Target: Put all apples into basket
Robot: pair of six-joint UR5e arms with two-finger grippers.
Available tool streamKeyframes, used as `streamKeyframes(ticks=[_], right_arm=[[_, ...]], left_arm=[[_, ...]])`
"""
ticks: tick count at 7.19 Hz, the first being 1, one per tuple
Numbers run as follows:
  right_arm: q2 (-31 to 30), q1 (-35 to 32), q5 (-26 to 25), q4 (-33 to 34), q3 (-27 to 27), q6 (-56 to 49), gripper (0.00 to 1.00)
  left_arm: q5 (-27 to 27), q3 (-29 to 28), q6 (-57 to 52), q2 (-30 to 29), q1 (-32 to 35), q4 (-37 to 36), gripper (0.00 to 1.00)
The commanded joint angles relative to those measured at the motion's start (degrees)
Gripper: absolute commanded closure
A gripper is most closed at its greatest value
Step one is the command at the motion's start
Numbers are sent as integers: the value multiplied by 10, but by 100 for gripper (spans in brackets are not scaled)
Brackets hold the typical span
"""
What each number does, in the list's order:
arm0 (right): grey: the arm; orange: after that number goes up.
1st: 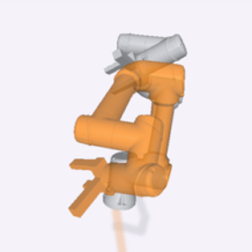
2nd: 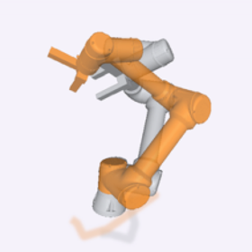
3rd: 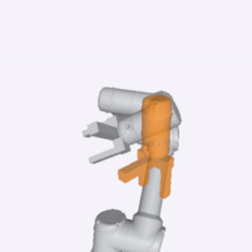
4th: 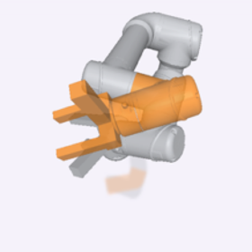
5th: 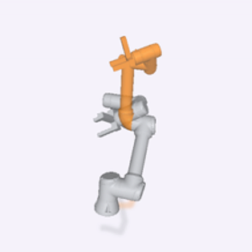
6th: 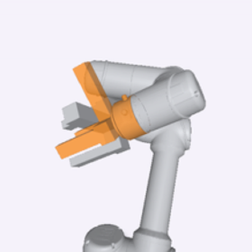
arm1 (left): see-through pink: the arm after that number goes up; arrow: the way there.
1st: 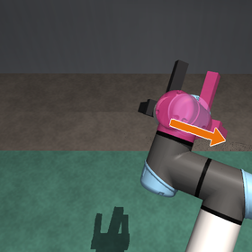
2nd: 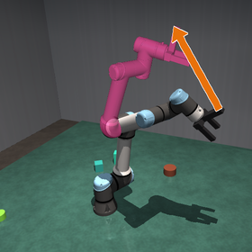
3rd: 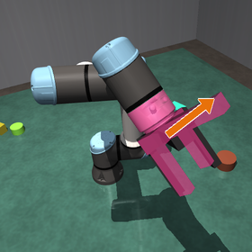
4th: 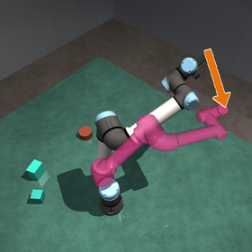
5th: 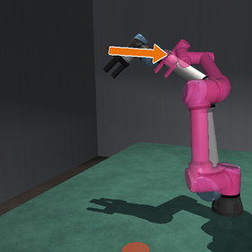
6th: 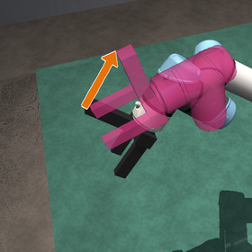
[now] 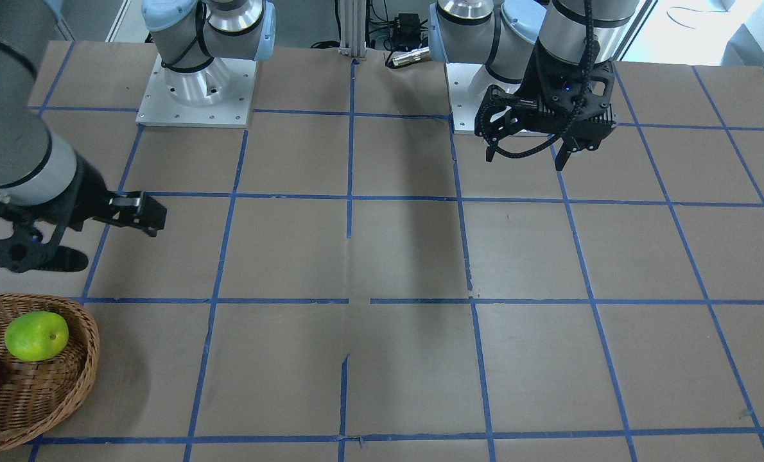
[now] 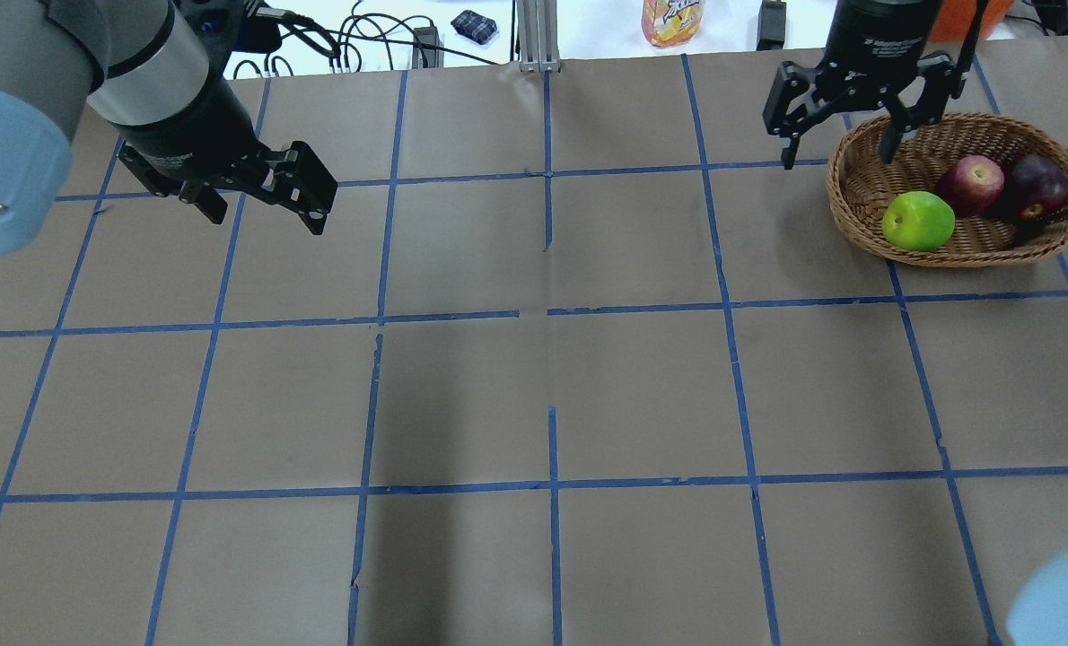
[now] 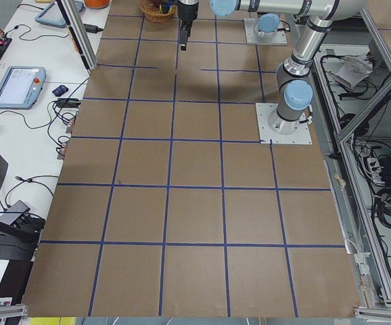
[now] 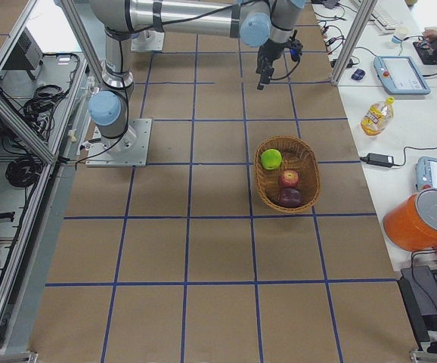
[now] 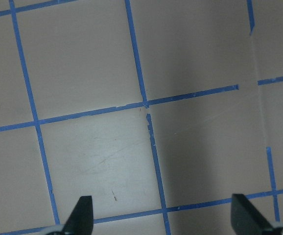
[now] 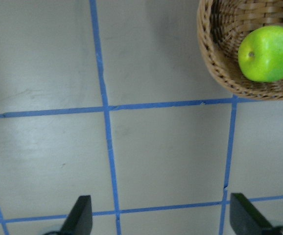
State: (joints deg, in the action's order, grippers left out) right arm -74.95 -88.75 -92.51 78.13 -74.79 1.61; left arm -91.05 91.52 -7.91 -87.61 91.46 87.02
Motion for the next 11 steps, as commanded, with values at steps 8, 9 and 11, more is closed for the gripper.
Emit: streamKeyframes(ticks=[8, 9, 11], right_arm=[[-167, 13, 50, 101, -194, -18, 0], [-171, 13, 50, 101, -195, -18, 0], [-170, 12, 51, 102, -193, -18, 0]], left_arm=[[-1, 1, 0, 1, 0, 1, 0], [-1, 1, 0, 2, 1, 3, 0], [-1, 1, 0, 2, 0, 3, 0]])
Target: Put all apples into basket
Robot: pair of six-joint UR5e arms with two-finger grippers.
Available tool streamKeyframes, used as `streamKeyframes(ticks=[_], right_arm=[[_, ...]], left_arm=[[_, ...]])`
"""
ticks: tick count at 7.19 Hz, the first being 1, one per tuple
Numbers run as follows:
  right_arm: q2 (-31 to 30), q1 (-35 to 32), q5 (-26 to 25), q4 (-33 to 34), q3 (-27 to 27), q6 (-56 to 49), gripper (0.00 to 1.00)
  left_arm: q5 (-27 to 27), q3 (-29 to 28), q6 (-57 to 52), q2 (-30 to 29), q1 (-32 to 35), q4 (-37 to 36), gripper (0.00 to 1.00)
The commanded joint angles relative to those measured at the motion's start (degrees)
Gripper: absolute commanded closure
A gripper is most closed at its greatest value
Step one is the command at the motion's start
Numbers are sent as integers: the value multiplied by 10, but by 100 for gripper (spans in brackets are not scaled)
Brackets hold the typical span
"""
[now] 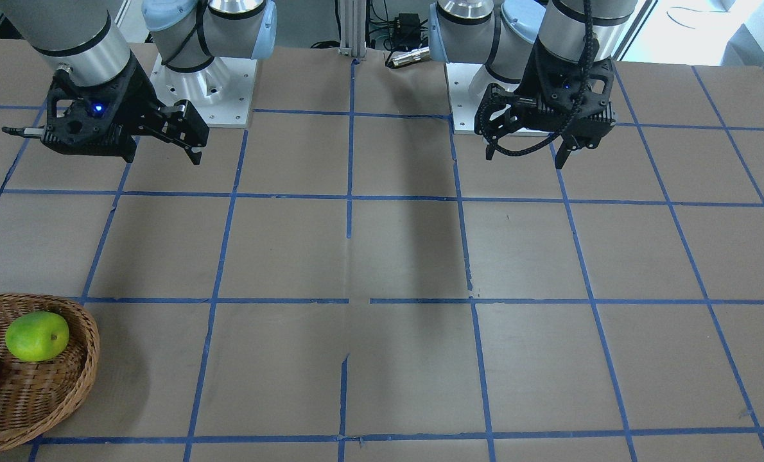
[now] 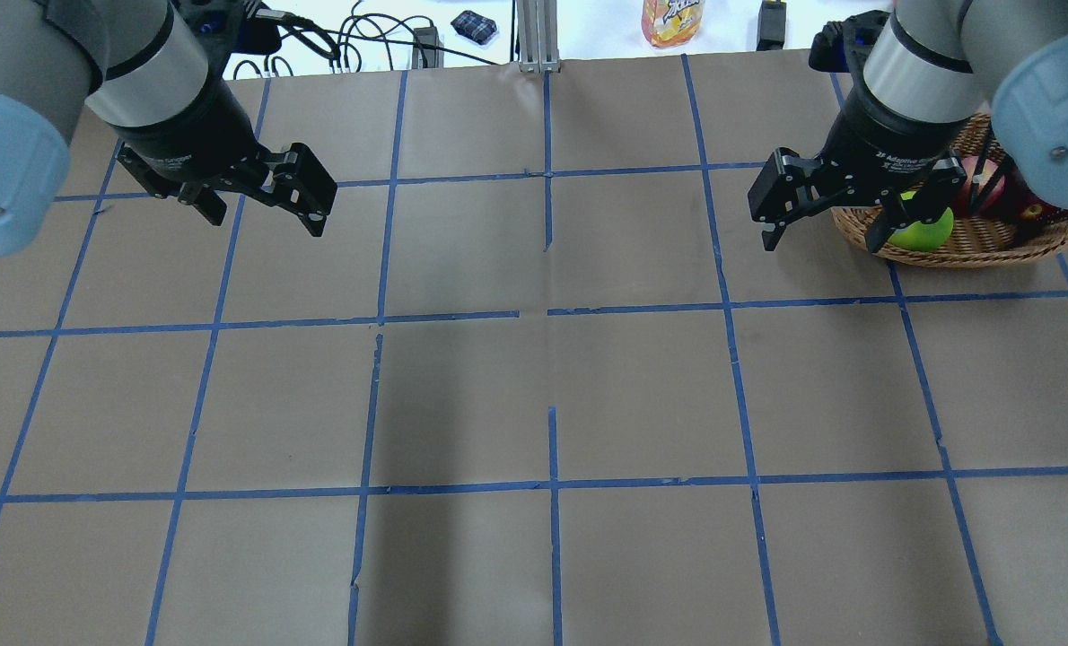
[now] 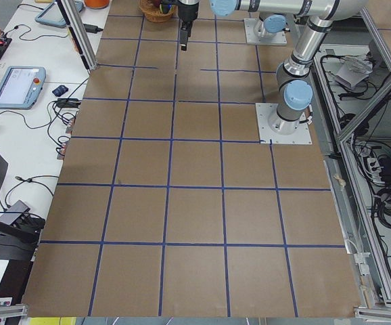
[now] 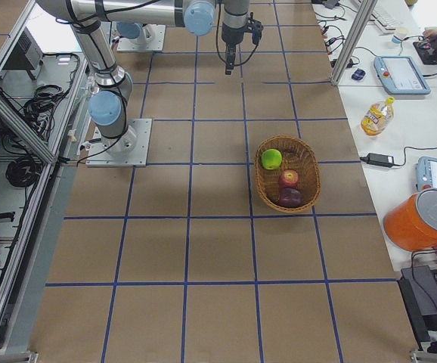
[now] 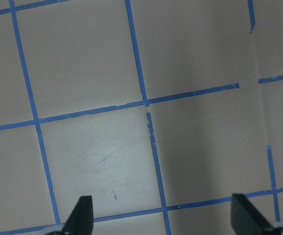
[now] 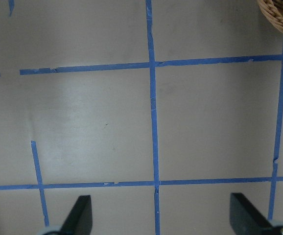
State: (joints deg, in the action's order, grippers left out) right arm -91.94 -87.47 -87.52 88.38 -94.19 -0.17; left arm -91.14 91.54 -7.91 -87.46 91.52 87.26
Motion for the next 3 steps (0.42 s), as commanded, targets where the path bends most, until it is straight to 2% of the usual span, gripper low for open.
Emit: streamKeyframes(ticks=[1, 3], right_arm=[[0, -1, -5, -2, 0, 2, 0], [-2, -1, -5, -2, 1, 2, 0]], left_arm=[[0, 0, 0, 0, 0, 0, 0], [0, -1, 0, 0, 0, 0, 0]])
